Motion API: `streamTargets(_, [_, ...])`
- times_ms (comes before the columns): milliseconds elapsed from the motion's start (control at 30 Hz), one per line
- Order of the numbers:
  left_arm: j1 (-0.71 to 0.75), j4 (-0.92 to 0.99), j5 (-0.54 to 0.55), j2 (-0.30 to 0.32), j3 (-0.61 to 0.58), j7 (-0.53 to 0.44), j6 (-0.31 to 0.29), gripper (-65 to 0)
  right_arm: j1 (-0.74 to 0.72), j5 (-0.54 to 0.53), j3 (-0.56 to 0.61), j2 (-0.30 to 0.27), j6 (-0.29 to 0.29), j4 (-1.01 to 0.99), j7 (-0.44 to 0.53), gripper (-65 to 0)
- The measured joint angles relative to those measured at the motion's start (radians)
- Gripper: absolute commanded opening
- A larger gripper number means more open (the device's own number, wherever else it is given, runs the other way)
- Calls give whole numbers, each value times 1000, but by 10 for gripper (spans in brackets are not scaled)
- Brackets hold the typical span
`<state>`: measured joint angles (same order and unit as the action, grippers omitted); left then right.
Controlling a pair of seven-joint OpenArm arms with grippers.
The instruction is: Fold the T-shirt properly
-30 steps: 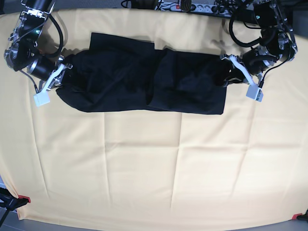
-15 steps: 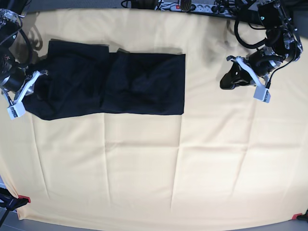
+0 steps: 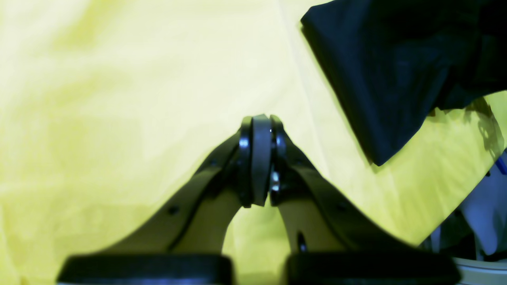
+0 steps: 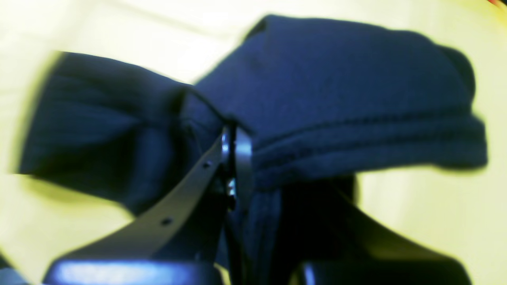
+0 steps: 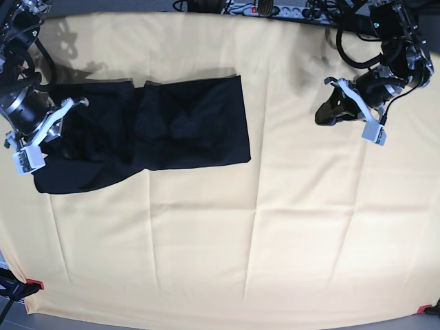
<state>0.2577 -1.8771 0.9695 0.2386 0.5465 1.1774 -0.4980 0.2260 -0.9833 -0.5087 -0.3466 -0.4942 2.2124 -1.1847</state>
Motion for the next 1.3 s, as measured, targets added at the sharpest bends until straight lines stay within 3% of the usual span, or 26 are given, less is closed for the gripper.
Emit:
streamTargets(233, [0, 0, 0, 0, 0, 0, 0, -650, 3, -193, 0, 162, -91, 2, -11, -650])
streamTargets(367, [0, 0, 0, 0, 0, 0, 0, -650, 4, -238, 11, 245, -115, 2, -26, -650])
streamTargets(500, [0, 0, 0, 0, 0, 0, 0, -650, 4, -236, 117, 302, -167, 2, -27, -650])
streamTargets(633, [0, 0, 0, 0, 0, 0, 0, -650, 4, -91, 269, 346, -188, 1, -4, -650])
streamTargets(833, [0, 0, 0, 0, 0, 0, 0, -650, 3, 132, 432, 349, -188, -30, 112, -650])
streamTargets(1033, [0, 0, 3, 0, 0, 0, 0, -650, -18, 245, 550, 349, -169, -154, 224, -650])
streamTargets(1067, [0, 0, 3, 0, 0, 0, 0, -650, -30, 246, 567, 349, -169, -181, 228, -603])
streamTargets(1167, [0, 0, 4, 0, 0, 0, 0, -650, -77, 251, 622, 348, -165, -220, 228, -243])
streamTargets(1200, [0, 0, 3, 0, 0, 0, 0, -650, -98, 241, 644, 348, -172, -220, 229, -171])
streamTargets(1300, [0, 0, 4, 1, 0, 0, 0, -650, -167, 167, 706, 347, -198, -203, 206, -153])
